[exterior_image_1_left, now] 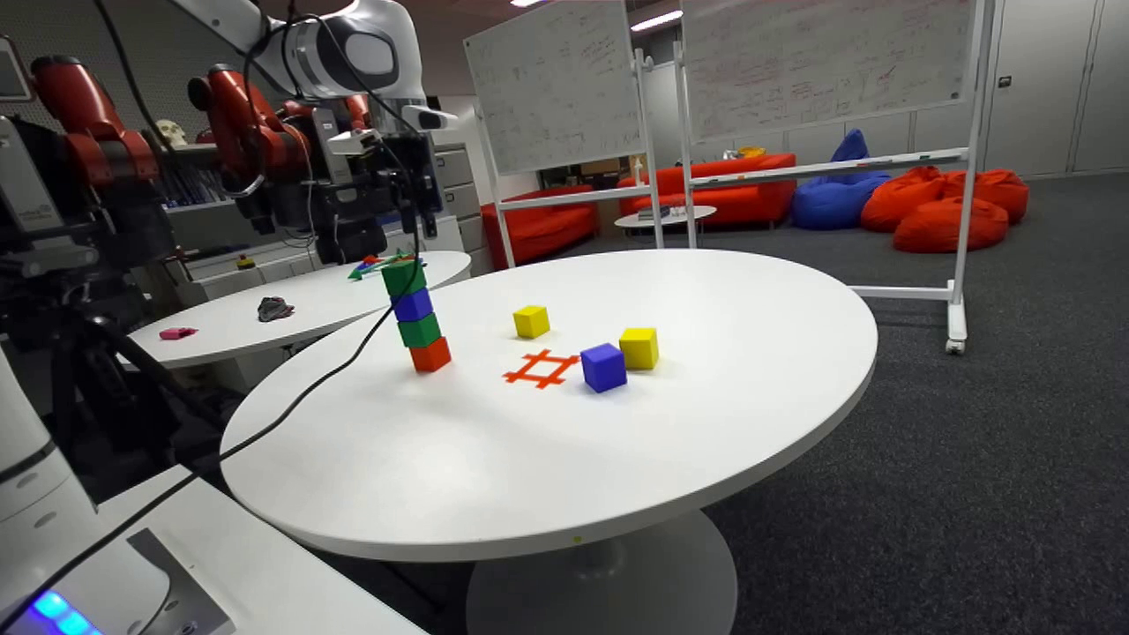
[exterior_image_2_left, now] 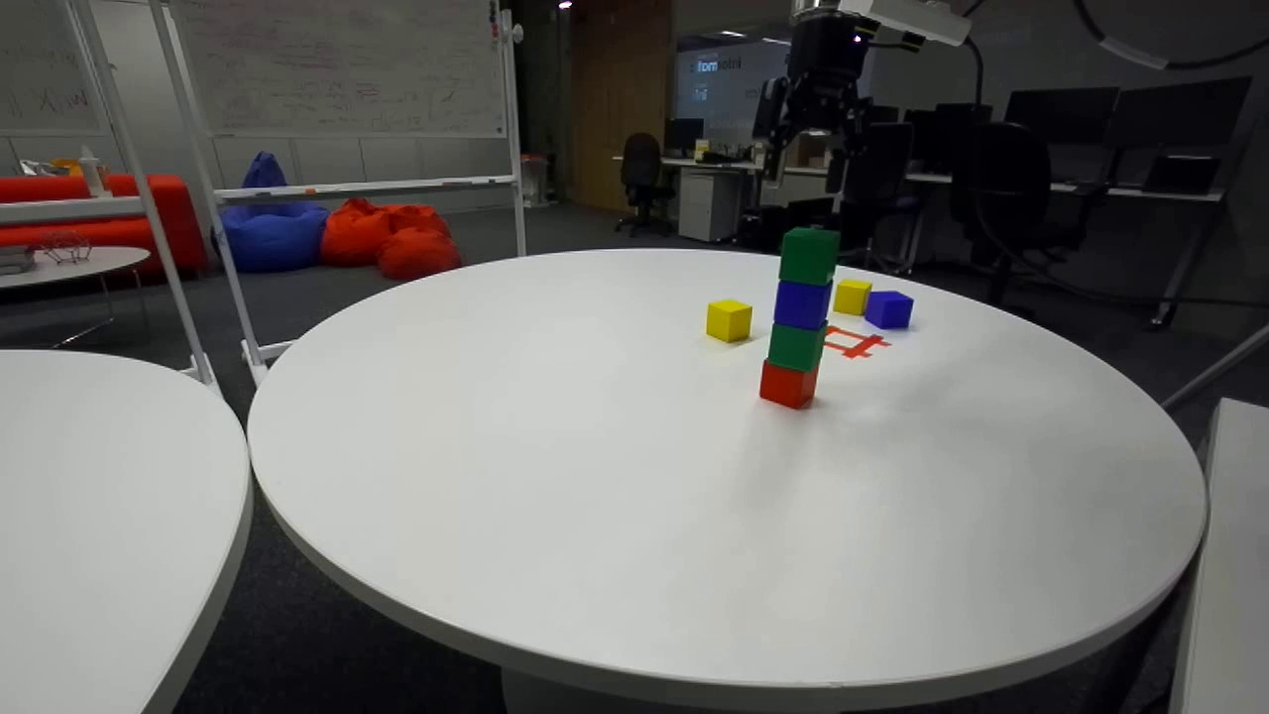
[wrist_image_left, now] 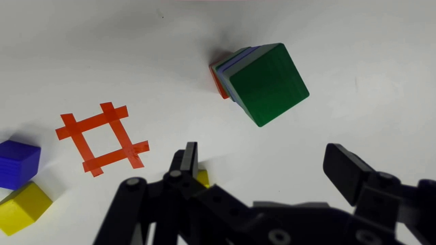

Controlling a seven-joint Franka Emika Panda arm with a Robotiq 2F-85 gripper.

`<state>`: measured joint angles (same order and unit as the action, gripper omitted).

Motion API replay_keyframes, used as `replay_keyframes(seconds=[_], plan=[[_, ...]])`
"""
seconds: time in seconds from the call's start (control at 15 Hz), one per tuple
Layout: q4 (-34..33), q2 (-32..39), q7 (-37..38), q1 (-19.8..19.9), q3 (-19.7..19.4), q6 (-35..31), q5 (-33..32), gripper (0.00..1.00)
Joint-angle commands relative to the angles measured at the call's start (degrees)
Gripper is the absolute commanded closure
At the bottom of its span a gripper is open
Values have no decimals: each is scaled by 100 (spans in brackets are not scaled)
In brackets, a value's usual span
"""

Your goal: Unstack all the toy blocks then put the orange block in the marked zone

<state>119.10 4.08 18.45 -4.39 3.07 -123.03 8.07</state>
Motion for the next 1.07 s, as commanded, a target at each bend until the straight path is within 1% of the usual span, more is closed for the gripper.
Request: replay_keyframes(seconds=[0.0, 0.13, 0.2, 0.6, 0.8, 1.0], plan=[[-414, 269, 83, 52, -47, 411, 39, 0], [-545, 362, 55, 52, -68, 560, 65, 0], [-264, 208, 3, 14, -49, 252, -2, 0], [-285, 243, 2, 5, -49, 264, -2, 0], [-385, 346, 31, -29, -38, 433, -176, 0], [-440, 415, 51, -81, -27, 745, -508, 0]])
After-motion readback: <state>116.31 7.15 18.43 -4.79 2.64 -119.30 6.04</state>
